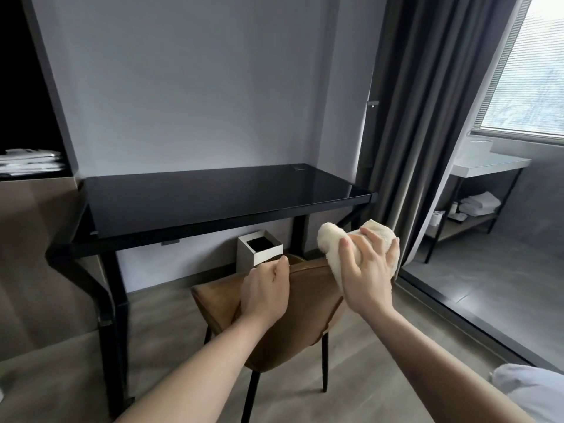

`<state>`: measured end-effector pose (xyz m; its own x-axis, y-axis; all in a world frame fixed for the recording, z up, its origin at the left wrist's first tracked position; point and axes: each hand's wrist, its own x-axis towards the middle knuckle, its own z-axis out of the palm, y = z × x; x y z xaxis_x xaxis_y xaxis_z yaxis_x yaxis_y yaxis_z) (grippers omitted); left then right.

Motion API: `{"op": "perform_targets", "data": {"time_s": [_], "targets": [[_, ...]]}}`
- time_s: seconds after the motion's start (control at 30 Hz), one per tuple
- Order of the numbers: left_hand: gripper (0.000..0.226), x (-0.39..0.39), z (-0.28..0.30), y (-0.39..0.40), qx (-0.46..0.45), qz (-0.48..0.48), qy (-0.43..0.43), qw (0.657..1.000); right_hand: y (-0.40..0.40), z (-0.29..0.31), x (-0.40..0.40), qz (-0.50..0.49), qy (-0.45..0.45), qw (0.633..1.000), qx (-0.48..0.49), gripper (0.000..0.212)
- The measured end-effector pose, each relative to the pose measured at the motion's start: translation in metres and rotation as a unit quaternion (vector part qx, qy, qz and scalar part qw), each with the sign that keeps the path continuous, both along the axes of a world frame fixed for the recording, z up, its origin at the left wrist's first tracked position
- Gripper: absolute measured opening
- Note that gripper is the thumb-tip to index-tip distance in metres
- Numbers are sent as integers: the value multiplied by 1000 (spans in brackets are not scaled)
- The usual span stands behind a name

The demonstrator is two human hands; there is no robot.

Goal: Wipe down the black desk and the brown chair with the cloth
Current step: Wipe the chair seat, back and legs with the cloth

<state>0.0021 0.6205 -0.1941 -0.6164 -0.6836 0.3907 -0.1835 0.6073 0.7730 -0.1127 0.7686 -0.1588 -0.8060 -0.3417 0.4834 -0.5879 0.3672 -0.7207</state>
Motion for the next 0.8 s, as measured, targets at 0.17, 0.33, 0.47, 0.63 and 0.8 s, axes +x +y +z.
{"op": "perform_targets", "data": {"time_s": [0.17, 0.33, 0.47, 0.63, 0.8], "targets": [[64, -9, -8, -3, -62, 47, 21, 997, 15, 18, -65, -3, -2, 1000, -7, 44], [61, -18, -4, 1, -51, 27, -1, 998, 13, 44, -102, 6, -122, 992, 33, 28], [63, -18, -2, -2, -43, 25, -24, 998, 8, 47, -101, 1, -142, 987, 72, 27], [61, -12, 3, -1, -22, 1, -36, 999, 17, 27, -61, -4, -42, 997, 62, 42], [58, -7, 5, 0, 2, -28, -28, 999, 9, 4, 17, 13, -36, 998, 50, 39]]}}
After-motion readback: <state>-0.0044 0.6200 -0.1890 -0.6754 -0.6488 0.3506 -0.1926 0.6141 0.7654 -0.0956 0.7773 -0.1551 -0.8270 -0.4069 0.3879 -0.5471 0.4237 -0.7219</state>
